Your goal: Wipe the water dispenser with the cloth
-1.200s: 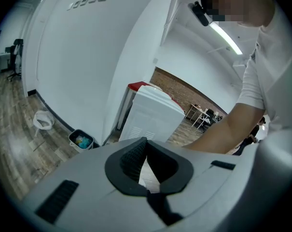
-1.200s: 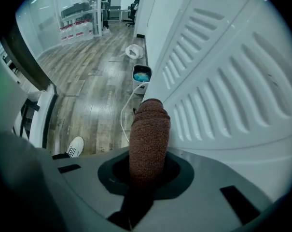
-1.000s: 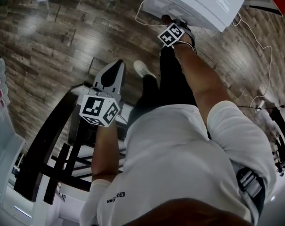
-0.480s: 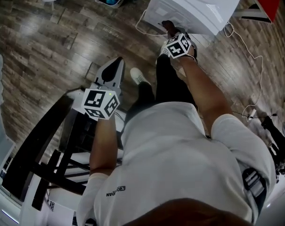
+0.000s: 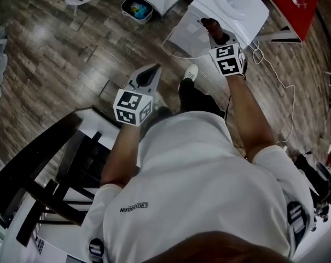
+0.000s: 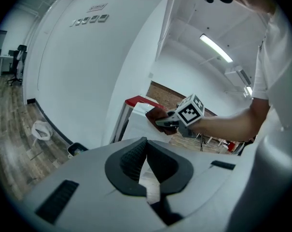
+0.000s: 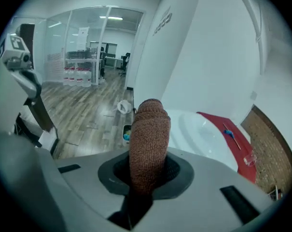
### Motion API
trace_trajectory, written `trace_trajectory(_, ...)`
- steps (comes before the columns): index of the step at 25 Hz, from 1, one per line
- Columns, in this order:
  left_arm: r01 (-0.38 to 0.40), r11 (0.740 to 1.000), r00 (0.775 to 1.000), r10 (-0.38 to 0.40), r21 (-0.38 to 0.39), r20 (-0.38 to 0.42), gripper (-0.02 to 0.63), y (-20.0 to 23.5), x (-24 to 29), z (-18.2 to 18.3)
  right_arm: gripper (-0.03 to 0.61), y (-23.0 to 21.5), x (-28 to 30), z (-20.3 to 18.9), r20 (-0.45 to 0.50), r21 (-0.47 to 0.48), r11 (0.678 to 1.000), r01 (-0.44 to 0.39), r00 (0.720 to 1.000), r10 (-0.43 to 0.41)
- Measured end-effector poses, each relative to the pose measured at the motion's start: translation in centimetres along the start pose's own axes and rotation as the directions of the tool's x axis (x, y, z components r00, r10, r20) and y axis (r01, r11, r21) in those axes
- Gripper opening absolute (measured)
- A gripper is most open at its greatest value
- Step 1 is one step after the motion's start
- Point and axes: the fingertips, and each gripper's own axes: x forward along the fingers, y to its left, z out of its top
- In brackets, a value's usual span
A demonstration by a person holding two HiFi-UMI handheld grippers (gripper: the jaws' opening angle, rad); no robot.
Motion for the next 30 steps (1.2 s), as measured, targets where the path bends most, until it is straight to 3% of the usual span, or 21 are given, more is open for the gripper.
trace_trajectory(5, 0.001, 1.000, 1.000, -0.002, 0.010, 0.029, -0.008, -0.6, -0.5, 0.7, 0.051, -1.9, 0.4, 4.2, 0.010, -0.011, 1.000, 0.026, 1.000, -0.026)
trace_trajectory(8, -0.016, 0.999, 0.999, 0.015, 0.045, 0.036, -0.008, -0.6, -0.9, 0.8, 0.051, -2.3, 1.3, 5.0, -0.009, -0.025, 0.998, 0.049, 0.999, -0.049)
trace_trajectory(12, -0.043, 0.999, 0.998, 0.042, 0.023, 0.044, -0.008, 0.3, -2.0, 0.4, 0.051, -1.0, 2.8, 5.5, -0.025, -0.071, 0.997, 0.034, 0.999, -0.036)
trace_trajectory(30, -0.092, 0.995, 0.996, 0.093, -0.048, 0.009, -0.008, 2.5, 0.0, -1.4, 0.051, 4.2, 14.2, -2.3, -0.212, -0.123, 0.991, -0.044, 0.977, 0.017)
